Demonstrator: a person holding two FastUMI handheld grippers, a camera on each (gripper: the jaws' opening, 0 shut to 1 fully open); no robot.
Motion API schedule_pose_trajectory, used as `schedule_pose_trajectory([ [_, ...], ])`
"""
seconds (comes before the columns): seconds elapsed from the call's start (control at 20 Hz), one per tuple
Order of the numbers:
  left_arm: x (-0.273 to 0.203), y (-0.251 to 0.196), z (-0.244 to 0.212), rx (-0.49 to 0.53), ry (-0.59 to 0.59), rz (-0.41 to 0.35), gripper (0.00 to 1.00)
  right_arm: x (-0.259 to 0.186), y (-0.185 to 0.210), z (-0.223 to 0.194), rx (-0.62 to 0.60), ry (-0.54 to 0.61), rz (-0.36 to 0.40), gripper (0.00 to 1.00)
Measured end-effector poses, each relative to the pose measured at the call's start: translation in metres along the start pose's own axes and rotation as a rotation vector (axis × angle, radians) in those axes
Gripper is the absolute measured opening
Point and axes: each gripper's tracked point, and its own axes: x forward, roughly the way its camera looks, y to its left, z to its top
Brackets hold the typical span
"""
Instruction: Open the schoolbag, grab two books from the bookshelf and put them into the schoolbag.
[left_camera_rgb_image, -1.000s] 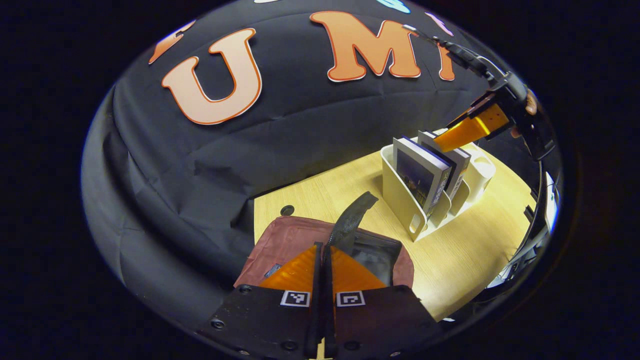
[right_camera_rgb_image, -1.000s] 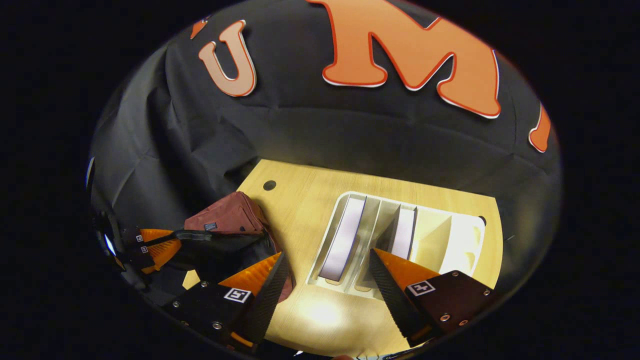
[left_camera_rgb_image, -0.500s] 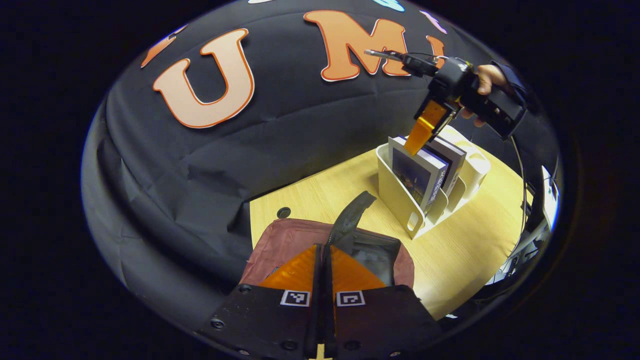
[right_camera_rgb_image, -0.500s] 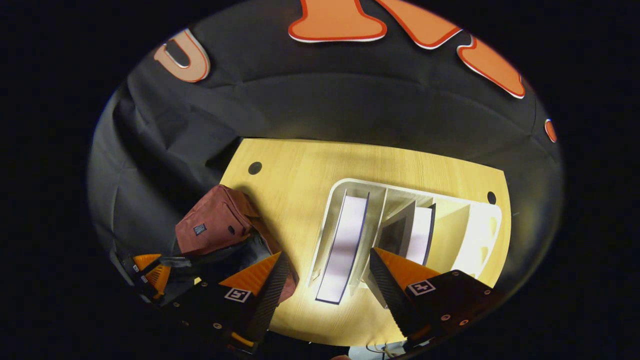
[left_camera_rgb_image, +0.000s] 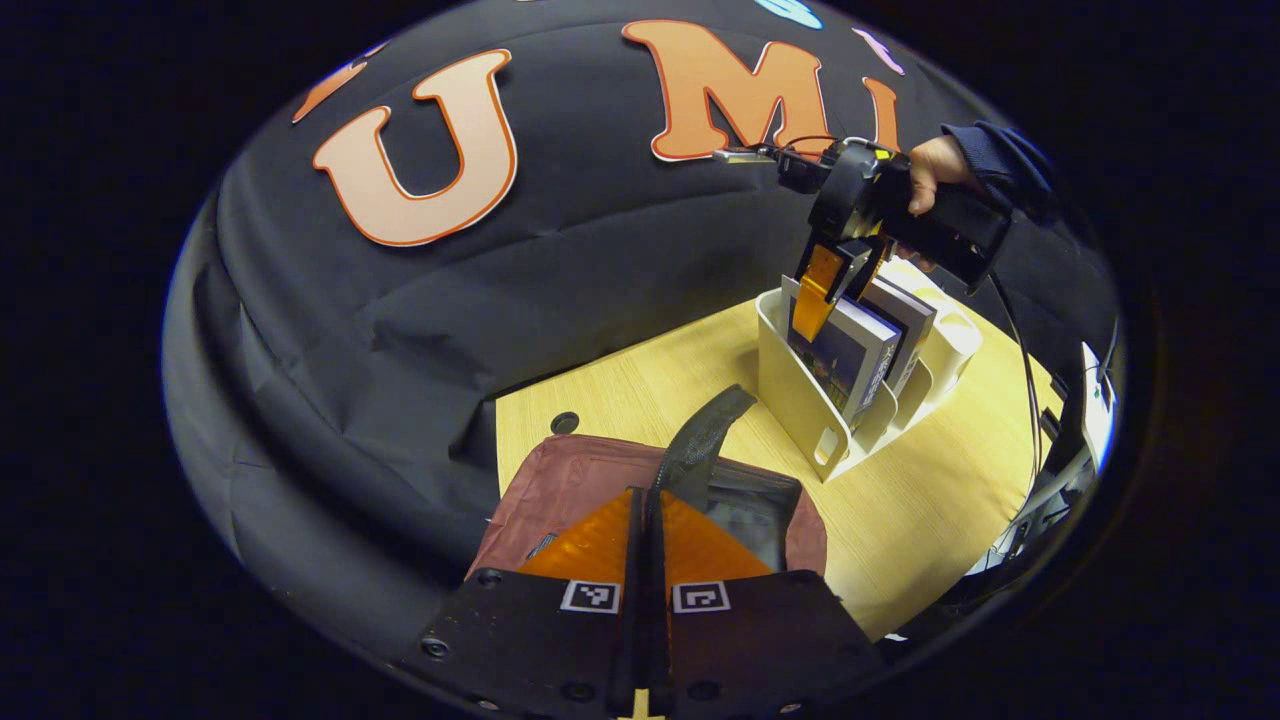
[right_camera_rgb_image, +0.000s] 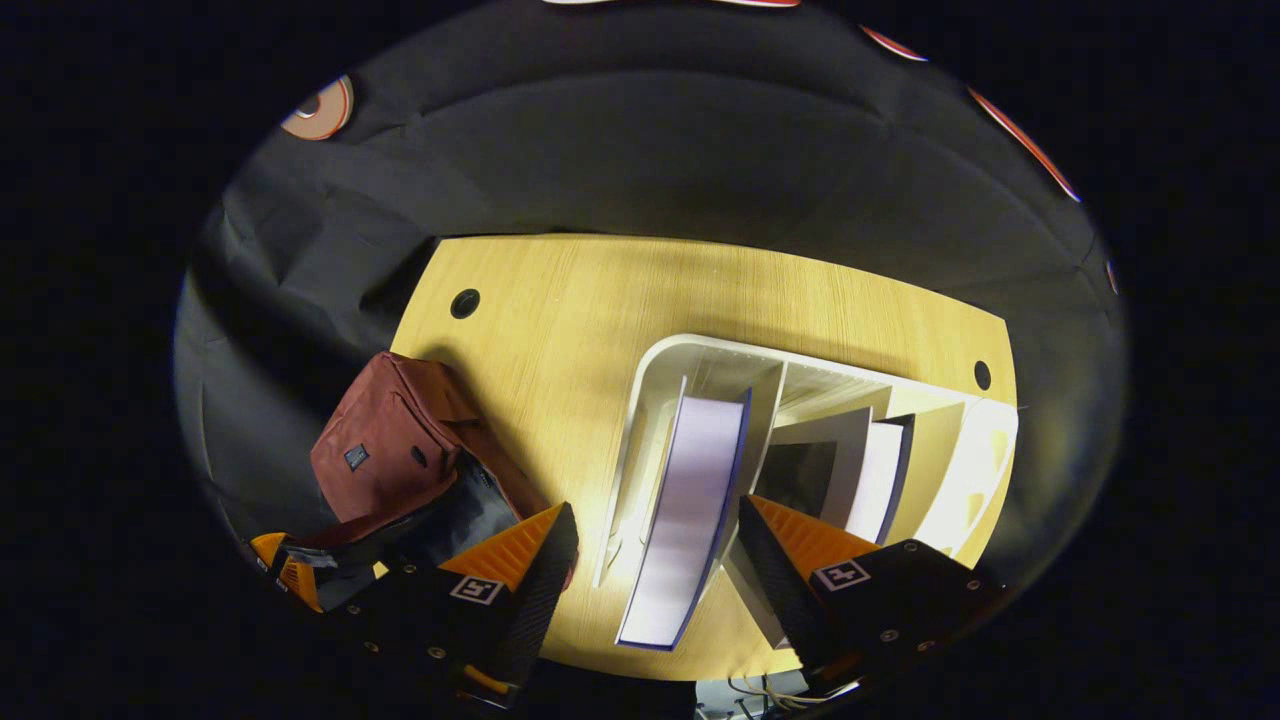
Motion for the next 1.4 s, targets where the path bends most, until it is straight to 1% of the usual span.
schedule_pose_trajectory([
  [0.1, 0.0, 0.001, -0.001, -0.003, 0.001, -0.001, 0.05, 0.007, -0.005, -0.001, -0.009, 0.015, -0.027, 0.88],
  [0.15, 0.001, 0.001, 0.0, -0.005, 0.005, -0.002, 0.05, 0.009, -0.004, -0.001, -0.013, 0.022, -0.032, 0.81],
  [0.2, 0.001, 0.002, -0.002, -0.008, 0.005, -0.002, 0.05, 0.013, -0.005, -0.002, -0.016, 0.028, -0.042, 0.67],
  [0.25, 0.002, 0.002, -0.002, -0.009, 0.008, -0.001, 0.05, 0.015, -0.005, -0.002, -0.02, 0.031, -0.051, 0.7],
  [0.3, 0.002, 0.002, -0.002, -0.01, 0.008, -0.001, 0.05, 0.017, -0.007, -0.004, -0.027, 0.037, -0.063, 0.67],
  [0.35, 0.002, 0.002, -0.002, -0.01, 0.012, -0.002, 0.05, 0.02, -0.009, -0.006, -0.037, 0.042, -0.075, 0.59],
  [0.4, 0.002, 0.002, -0.003, -0.009, 0.012, -0.002, 0.05, 0.023, -0.012, -0.01, -0.052, 0.06, -0.087, 0.56],
  [0.45, 0.002, 0.001, -0.001, -0.007, 0.012, -0.005, 0.05, 0.026, -0.014, -0.014, -0.057, 0.077, -0.094, 0.51],
  [0.5, 0.001, 0.001, -0.002, -0.005, 0.012, -0.005, 0.05, 0.026, -0.014, -0.017, -0.059, 0.088, -0.101, 0.58],
  [0.55, 0.001, 0.001, -0.002, -0.004, 0.015, -0.004, 0.05, 0.022, -0.017, -0.016, -0.049, 0.095, -0.11, 0.47],
  [0.6, 0.002, 0.001, -0.002, -0.003, 0.014, -0.003, 0.05, 0.024, -0.017, -0.016, -0.032, 0.096, -0.113, 0.46],
  [0.65, 0.002, 0.0, -0.002, -0.002, 0.018, -0.005, 0.05, 0.023, -0.018, -0.018, -0.007, 0.109, -0.113, 0.51],
  [0.7, 0.002, 0.0, -0.002, 0.001, 0.014, -0.005, 0.05, 0.019, -0.016, -0.016, 0.014, 0.106, -0.109, 0.34],
  [0.75, 0.002, 0.0, -0.002, 0.003, 0.015, -0.006, 0.05, 0.016, -0.014, -0.013, 0.021, 0.096, -0.102, 0.39],
  [0.8, 0.002, 0.0, -0.002, 0.003, 0.014, -0.007, 0.05, 0.01, -0.018, -0.01, 0.016, 0.081, -0.116, 0.38],
  [0.85, 0.003, -0.001, -0.002, 0.001, 0.016, -0.009, 0.05, 0.005, -0.02, -0.01, 0.006, 0.079, -0.125, 0.28],
  [0.95, 0.004, -0.001, -0.004, -0.006, 0.015, -0.015, 0.05, -0.006, -0.016, -0.015, 0.011, 0.083, -0.113, 0.36],
  [1.0, 0.004, 0.0, -0.004, -0.006, 0.015, -0.015, 0.05, -0.011, -0.015, -0.016, 0.012, 0.083, -0.104, 0.36],
  [1.05, 0.004, -0.001, -0.004, -0.004, 0.014, -0.017, 0.05, -0.017, -0.015, -0.016, 0.01, 0.079, -0.099, 0.27],
  [1.1, 0.004, -0.001, -0.003, -0.001, 0.012, -0.018, 0.05, -0.023, -0.016, -0.018, 0.007, 0.076, -0.099, 0.36],
  [1.2, 0.004, -0.001, -0.002, 0.002, 0.009, -0.019, 0.05, -0.035, -0.018, -0.018, 0.011, 0.062, -0.1, 0.35],
  [1.25, 0.003, -0.001, -0.002, 0.002, 0.008, -0.018, 0.1, -0.041, -0.018, -0.019, 0.018, 0.053, -0.098, 0.35],
  [1.3, 0.003, -0.002, -0.003, 0.001, 0.007, -0.019, 0.05, -0.046, -0.018, -0.021, 0.02, 0.043, -0.092, 0.35],
  [1.4, 0.003, -0.002, -0.002, 0.001, 0.005, -0.024, 0.05, -0.059, -0.018, -0.025, 0.015, 0.033, -0.077, 0.35],
])
